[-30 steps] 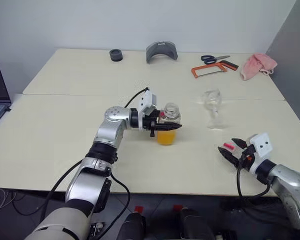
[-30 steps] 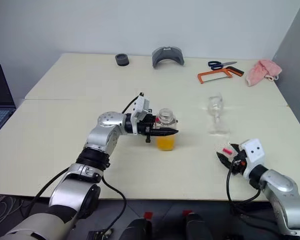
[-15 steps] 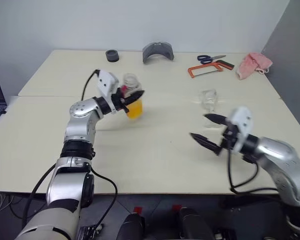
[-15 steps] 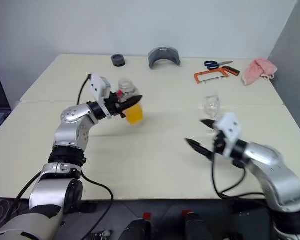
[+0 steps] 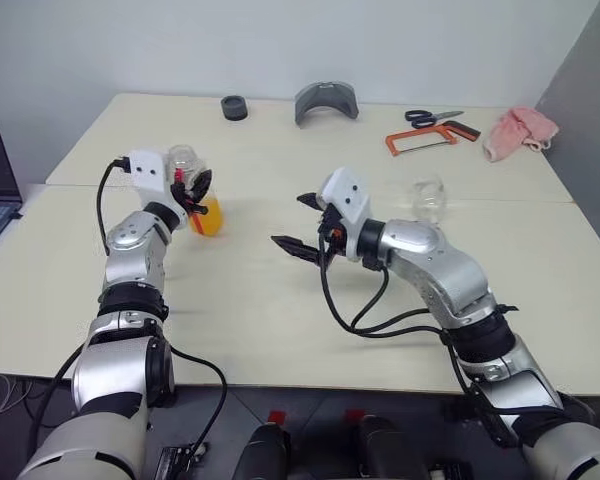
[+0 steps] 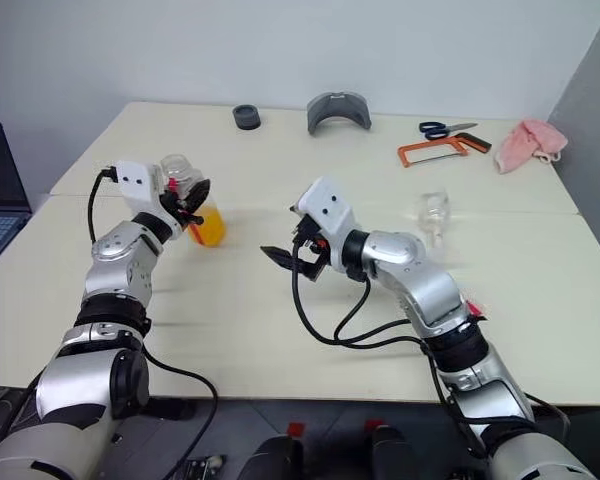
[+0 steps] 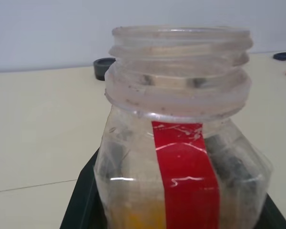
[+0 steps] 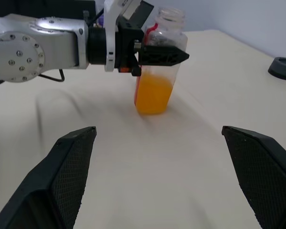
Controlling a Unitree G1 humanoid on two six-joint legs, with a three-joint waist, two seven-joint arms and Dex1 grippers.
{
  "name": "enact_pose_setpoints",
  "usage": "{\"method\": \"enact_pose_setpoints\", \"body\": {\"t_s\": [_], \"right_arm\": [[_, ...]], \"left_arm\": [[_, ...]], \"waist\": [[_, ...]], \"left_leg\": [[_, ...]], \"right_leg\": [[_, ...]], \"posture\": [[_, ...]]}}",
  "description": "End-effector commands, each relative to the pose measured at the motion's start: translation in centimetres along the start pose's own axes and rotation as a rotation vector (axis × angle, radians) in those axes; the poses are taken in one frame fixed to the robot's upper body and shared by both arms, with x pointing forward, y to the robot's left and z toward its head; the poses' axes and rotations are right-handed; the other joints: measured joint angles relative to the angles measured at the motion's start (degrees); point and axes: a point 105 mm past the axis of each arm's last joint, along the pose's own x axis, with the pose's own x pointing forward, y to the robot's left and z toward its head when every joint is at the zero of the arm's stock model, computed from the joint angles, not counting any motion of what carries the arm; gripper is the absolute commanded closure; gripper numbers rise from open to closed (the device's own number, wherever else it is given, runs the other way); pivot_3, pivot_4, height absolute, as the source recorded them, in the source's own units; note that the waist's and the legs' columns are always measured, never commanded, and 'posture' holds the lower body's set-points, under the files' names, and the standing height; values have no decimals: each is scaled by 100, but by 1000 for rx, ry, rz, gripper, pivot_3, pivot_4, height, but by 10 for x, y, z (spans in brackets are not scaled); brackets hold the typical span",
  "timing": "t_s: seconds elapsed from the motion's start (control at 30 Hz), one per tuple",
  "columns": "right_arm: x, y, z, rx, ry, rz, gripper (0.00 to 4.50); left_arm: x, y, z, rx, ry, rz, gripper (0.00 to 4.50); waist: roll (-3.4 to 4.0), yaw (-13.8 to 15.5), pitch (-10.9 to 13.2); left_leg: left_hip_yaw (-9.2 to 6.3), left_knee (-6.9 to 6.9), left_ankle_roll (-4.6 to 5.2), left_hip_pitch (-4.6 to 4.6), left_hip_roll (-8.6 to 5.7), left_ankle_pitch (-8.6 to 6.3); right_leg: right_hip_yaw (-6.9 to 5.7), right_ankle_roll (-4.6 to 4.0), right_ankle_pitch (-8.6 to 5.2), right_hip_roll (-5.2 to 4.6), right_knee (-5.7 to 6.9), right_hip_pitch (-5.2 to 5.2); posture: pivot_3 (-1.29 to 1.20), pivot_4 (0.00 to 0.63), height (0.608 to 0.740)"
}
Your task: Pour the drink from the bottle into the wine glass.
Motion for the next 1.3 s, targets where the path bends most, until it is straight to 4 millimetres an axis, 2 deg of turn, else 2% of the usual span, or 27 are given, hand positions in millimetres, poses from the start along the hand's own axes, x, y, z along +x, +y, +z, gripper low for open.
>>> {"method": "enact_pose_setpoints", "body": {"t_s": [0.03,0.1,0.17,0.2,0.37,0.43,0.77,0.93,1.07,1.2,1.3], "right_arm": [[5,6,21,-65,-59,37,0],[8,9,23,-67,-67,51,0],[11,12,25,-72,-71,62,0],[12,12,25,-76,-70,66,0],[13,15,26,-81,-70,77,0],[12,16,25,-81,-68,80,0],[2,25,13,-61,-43,89,0],[-6,27,3,-42,-17,70,0],[-18,27,-8,-36,18,38,0],[-26,27,-13,-33,39,17,0],[-42,23,-17,-14,54,-27,0]], "left_arm": [[3,8,20,25,-70,41,2892],[3,9,14,21,-54,64,2892],[2,11,12,7,-58,88,2180],[2,11,12,-6,-64,91,2014],[0,3,3,-11,-64,74,416],[-2,3,0,-9,-65,76,32],[-26,7,-24,22,-33,129,32],[-38,2,-37,62,6,119,32],[-57,-1,-54,65,57,128,32],[-69,-7,-62,57,84,120,32],[-88,-19,-71,60,114,71,32]], "waist": [[0,-6,0],[0,-23,0],[0,-46,-1],[0,-56,-1],[0,-59,-1],[0,-61,-1],[0,-59,-1],[-1,-57,-3],[0,-54,-4],[0,-45,-4],[-1,-45,-5]], "left_leg": [[0,0,0,0,0,0],[2,0,0,1,-1,0],[1,0,0,2,-1,0],[1,-1,0,2,0,0],[-1,-1,0,1,0,0],[0,-1,0,2,0,0],[-1,-5,0,2,7,0],[-2,-4,1,3,7,-1],[-2,-5,3,4,9,-2],[-3,-6,14,3,9,-8],[-3,-5,20,3,10,-11]], "right_leg": [[0,0,0,0,1,-1],[0,0,0,1,2,-1],[0,0,0,2,3,-1],[-1,0,0,2,4,-1],[-2,0,0,2,5,-3],[-1,-1,0,2,5,-3],[4,-1,1,0,6,-6],[4,-1,1,0,8,-6],[6,-1,0,0,7,-5],[6,-1,1,-1,6,-5],[7,-1,0,-1,4,-3]], "posture": [[0,150,740],[0,150,740],[0,150,740],[0,150,740],[0,150,740],[0,150,740],[0,150,740],[0,150,740],[0,150,740],[0,150,740],[0,150,740]]}}
